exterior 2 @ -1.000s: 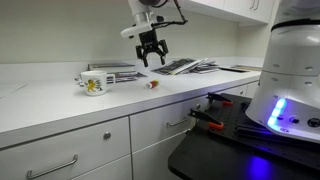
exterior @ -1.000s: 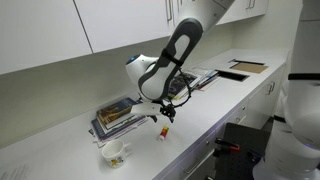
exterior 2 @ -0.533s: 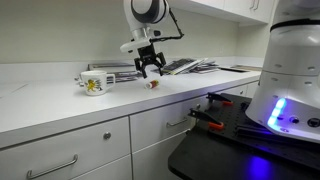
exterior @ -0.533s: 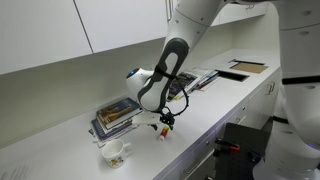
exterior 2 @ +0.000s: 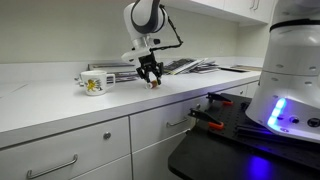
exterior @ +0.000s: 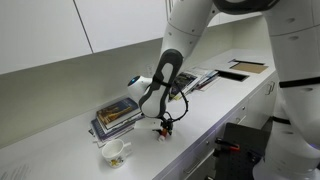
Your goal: Pick the bottle from the counter and put it in the cup
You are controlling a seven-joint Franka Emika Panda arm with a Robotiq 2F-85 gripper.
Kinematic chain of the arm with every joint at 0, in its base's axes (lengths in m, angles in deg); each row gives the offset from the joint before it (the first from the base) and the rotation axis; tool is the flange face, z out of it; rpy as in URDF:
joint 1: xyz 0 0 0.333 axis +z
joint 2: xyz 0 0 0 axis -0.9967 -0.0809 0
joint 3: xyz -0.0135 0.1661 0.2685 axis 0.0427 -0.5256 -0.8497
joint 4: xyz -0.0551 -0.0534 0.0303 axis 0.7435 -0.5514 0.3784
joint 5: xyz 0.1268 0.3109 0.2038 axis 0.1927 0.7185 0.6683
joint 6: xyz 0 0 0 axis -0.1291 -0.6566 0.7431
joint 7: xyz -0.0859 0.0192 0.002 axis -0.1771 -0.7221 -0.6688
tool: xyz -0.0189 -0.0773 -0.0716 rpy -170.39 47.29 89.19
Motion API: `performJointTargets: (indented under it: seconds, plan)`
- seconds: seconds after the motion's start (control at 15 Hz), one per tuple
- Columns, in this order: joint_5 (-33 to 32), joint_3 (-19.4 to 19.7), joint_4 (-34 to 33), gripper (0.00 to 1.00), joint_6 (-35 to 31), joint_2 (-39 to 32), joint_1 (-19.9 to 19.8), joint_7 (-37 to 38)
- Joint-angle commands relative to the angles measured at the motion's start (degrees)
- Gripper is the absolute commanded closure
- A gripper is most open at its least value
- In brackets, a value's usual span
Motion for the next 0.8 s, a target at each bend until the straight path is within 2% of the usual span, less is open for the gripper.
performJointTargets:
  seconds: [0.0, 0.2, 0.4, 0.6, 0.73]
  plan:
    - [-0.41, 2.2, -0.28, 0.73, -1.8, -0.41, 2.01, -1.05]
    - [-0.52, 2.55, 0.27, 0.92, -2.88, 0.73, 3.01, -0.48]
    - [-1.28, 2.66, 0.42, 0.92, -3.9, 2.99, 5.06, 1.7]
    - [-8.89, 3.56, -1.17, 0.92, -1.84, 6.15, 9.17, 9.57]
    - [-17.03, 3.13, -3.39, 0.92, 2.18, 7.72, 11.49, 17.79]
